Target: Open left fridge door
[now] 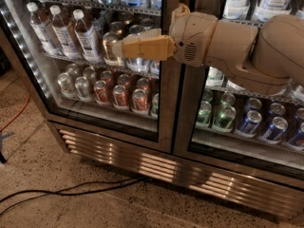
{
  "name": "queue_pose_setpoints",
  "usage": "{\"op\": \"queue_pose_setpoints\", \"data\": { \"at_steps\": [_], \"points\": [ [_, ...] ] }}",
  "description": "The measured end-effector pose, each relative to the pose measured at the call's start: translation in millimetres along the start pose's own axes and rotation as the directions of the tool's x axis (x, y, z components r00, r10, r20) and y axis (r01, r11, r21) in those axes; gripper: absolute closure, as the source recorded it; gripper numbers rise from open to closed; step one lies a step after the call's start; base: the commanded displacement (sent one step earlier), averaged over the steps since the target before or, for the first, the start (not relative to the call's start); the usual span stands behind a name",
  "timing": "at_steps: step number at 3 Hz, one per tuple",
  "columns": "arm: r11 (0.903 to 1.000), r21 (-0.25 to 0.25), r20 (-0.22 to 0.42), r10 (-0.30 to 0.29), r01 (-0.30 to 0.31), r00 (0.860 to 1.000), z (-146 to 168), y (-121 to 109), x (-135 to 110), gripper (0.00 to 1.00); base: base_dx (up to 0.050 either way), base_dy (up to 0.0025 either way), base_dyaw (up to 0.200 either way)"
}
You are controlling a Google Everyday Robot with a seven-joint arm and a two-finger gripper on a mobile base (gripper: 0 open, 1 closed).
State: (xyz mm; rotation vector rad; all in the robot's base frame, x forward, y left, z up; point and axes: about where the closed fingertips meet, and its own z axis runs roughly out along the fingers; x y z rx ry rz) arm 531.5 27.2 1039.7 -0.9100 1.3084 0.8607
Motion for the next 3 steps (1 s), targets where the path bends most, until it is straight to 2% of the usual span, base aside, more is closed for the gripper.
{"op": "queue_pose_setpoints", "data": {
  "at_steps": [1,2,3],
  "points": [
    [1.0,0.0,0.0,0.0,0.0,1.0,0.0,0.0,0.0,0.0,0.0,0.0,0.0],
    [1.0,0.0,0.0,0.0,0.0,1.0,0.1,0.1,0.0,0.19,0.0,0.0,0.0],
    [1.0,0.0,0.0,0.0,0.0,1.0,0.1,0.1,0.0,0.42,0.0,0.0,0.0]
  ]
}}
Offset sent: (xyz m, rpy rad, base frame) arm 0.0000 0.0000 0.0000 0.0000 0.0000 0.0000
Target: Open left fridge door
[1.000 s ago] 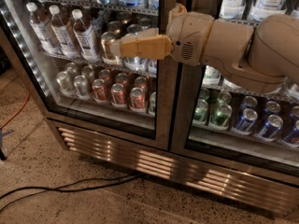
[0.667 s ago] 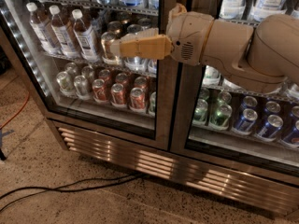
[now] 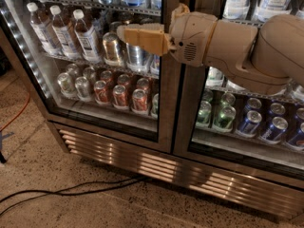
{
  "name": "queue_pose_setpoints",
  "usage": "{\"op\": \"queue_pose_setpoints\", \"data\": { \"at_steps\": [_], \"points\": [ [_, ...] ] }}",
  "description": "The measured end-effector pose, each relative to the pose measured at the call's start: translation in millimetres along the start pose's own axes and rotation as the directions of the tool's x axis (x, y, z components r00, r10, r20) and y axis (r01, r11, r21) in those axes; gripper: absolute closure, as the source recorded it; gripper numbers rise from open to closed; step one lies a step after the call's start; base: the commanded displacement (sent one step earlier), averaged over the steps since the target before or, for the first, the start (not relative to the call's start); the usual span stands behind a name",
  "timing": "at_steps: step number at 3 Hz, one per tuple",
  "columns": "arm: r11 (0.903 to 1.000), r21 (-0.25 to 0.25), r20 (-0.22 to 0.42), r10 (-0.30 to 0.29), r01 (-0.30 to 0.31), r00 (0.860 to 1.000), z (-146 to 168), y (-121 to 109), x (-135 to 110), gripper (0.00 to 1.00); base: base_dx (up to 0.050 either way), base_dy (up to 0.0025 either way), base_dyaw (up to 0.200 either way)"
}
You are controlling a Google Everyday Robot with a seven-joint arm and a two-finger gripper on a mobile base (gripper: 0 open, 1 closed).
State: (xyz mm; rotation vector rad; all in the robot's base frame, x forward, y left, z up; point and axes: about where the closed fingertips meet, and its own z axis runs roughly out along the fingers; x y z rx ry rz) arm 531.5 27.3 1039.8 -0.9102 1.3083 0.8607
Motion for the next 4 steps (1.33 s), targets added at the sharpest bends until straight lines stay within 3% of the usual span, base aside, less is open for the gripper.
{"op": "queue_pose_setpoints", "data": {
  "at_steps": [1,2,4],
  "points": [
    [1.0,0.0,0.0,0.0,0.0,1.0,0.0,0.0,0.0,0.65,0.0,0.0,0.0],
    [1.0,0.0,0.0,0.0,0.0,1.0,0.1,0.1,0.0,0.96,0.0,0.0,0.0],
    [1.0,0.0,0.0,0.0,0.0,1.0,0.1,0.1,0.0,1.0,-0.05,0.0,0.0]
  ]
}}
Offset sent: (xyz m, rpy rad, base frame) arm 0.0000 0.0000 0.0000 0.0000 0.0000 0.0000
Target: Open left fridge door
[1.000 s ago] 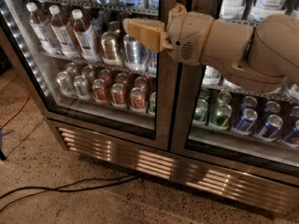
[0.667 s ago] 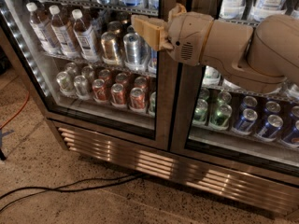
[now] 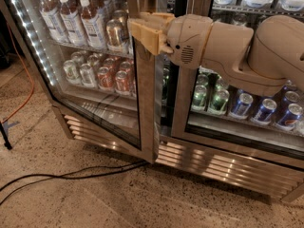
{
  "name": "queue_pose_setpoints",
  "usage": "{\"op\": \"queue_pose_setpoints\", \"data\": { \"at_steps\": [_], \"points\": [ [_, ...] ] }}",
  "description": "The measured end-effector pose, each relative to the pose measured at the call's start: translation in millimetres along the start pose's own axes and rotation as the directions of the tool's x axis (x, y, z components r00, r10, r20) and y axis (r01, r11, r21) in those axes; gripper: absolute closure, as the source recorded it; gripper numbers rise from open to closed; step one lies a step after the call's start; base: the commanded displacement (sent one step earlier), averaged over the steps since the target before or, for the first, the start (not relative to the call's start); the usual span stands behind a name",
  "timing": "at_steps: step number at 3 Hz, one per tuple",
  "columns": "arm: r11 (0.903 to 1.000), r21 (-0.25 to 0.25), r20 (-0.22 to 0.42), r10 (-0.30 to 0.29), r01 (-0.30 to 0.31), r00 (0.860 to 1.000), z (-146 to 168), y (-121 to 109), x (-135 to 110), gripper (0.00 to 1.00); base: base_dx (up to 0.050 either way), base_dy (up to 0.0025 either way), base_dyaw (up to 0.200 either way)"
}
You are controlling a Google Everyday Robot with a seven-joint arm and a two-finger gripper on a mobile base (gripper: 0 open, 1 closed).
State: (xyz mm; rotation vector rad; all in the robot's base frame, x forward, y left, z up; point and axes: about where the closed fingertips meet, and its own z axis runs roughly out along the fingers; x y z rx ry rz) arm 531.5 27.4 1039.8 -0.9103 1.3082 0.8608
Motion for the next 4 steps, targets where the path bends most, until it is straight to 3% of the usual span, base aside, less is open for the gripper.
{"op": "queue_pose_setpoints", "data": {
  "at_steps": [1,2,3,4],
  "points": [
    [1.0,0.0,0.0,0.0,0.0,1.0,0.0,0.0,0.0,1.0,-0.05,-0.00003,0.0],
    [1.0,0.0,0.0,0.0,0.0,1.0,0.0,0.0,0.0,1.0,0.0,-0.00004,-0.2],
    [1.0,0.0,0.0,0.0,0.0,1.0,0.0,0.0,0.0,1.0,0.029,0.00241,0.163],
    [1.0,0.0,0.0,0.0,0.0,1.0,0.0,0.0,0.0,1.0,-0.039,-0.00243,0.124]
  ]
}}
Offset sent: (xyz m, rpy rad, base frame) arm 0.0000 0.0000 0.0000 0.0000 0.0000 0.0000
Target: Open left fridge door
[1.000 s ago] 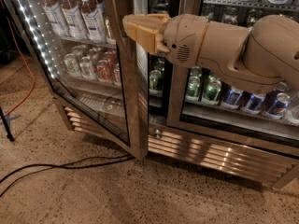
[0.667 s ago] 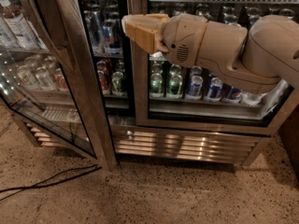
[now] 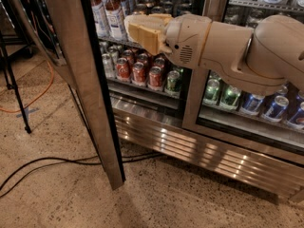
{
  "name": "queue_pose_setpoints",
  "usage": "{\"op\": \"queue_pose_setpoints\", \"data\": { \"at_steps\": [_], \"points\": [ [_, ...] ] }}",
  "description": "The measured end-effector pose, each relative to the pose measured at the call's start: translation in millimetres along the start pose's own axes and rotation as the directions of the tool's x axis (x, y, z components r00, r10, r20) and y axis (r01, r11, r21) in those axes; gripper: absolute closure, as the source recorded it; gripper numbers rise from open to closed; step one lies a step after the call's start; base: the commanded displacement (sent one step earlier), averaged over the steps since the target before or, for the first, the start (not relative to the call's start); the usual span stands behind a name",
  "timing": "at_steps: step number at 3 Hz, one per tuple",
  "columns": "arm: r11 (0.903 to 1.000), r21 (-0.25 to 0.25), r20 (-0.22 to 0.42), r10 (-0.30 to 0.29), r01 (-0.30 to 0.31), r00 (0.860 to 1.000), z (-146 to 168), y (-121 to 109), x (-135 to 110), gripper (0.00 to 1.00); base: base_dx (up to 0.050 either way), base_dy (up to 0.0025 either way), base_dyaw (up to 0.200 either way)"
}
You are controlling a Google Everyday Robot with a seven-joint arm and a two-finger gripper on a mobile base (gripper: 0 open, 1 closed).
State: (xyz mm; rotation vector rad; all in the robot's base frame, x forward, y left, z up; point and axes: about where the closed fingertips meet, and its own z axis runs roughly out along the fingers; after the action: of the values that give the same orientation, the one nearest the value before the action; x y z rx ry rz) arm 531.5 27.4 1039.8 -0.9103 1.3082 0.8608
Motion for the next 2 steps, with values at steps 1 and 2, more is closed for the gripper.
{"op": "queue_pose_setpoints", "data": {
  "at_steps": [1,2],
  "points": [
    [1.0,0.0,0.0,0.0,0.0,1.0,0.0,0.0,0.0,1.0,-0.026,-0.00225,0.17],
    [1.0,0.0,0.0,0.0,0.0,1.0,0.0,0.0,0.0,1.0,0.0,0.00001,-0.198]
  ]
}}
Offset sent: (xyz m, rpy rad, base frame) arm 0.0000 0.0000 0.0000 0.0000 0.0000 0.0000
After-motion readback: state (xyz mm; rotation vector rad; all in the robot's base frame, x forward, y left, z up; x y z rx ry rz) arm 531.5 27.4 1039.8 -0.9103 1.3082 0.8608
